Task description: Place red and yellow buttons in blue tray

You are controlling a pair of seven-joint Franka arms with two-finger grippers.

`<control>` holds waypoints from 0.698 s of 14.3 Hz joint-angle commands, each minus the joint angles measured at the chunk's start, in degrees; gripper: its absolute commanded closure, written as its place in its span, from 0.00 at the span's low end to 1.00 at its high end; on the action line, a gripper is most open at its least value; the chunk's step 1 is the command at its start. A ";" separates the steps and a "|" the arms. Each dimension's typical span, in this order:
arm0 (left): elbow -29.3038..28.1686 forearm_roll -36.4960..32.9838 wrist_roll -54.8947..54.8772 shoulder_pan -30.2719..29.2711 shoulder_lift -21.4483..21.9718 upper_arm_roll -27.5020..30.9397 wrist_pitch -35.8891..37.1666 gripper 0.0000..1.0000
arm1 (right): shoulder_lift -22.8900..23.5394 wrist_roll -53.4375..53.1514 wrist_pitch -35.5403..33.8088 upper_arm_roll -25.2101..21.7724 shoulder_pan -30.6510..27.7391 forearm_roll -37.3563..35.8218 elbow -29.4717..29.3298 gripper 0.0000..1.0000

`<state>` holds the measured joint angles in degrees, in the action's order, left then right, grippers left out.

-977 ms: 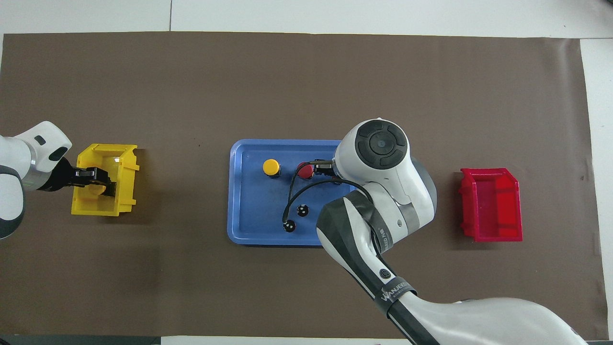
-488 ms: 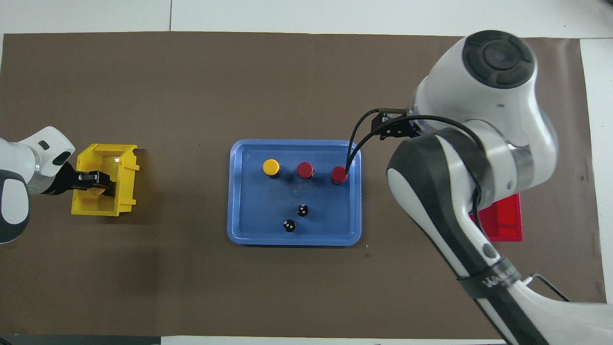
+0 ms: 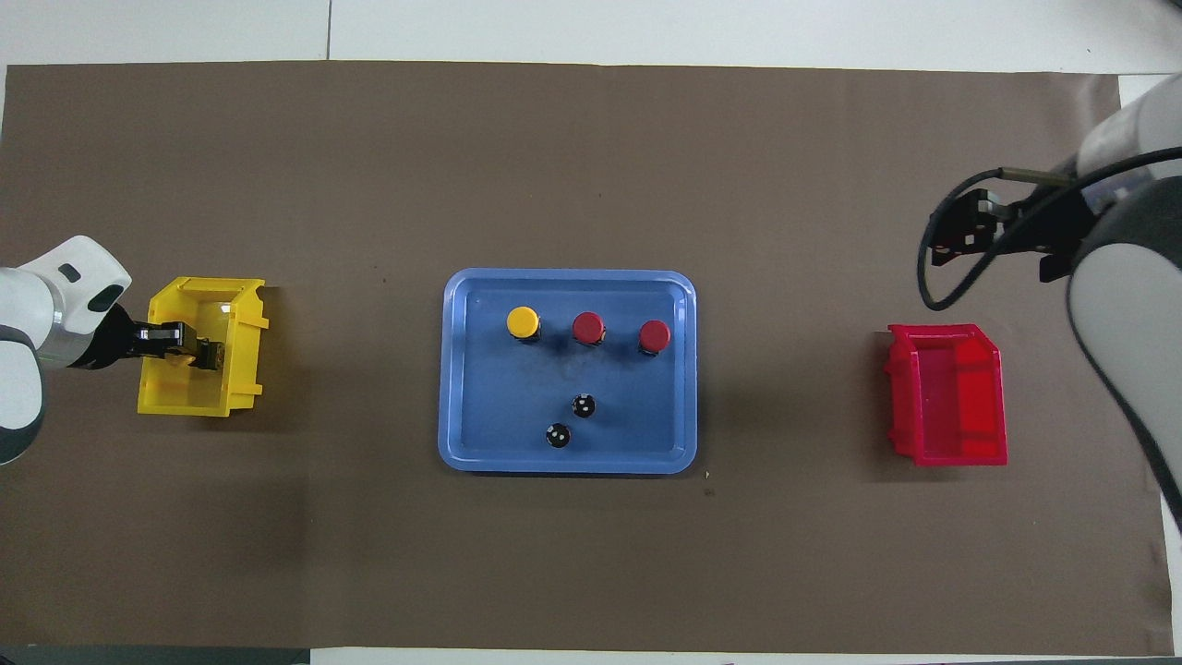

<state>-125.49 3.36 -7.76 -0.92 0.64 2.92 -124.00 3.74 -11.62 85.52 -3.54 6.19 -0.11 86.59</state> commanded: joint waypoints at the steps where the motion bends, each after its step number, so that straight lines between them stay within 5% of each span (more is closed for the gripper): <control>1: 8.21 -0.90 3.44 1.96 1.21 -0.45 10.75 0.98 | -2.42 7.64 -2.73 0.81 -4.33 -0.50 -0.11 0.00; 4: 14.56 -0.99 12.73 10.55 1.30 -0.54 17.47 0.98 | -3.39 13.79 -6.40 -2.26 -4.52 -2.77 -1.94 0.00; 10: 14.57 -1.61 32.86 29.89 -3.35 -0.72 9.41 0.98 | -7.07 15.22 0.78 -2.97 -6.45 -2.44 6.82 0.00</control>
<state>-111.46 3.16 19.96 24.16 -0.33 1.18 -111.83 -0.42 2.58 83.68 -7.32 0.74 -1.88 88.83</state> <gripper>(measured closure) 0.590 0.000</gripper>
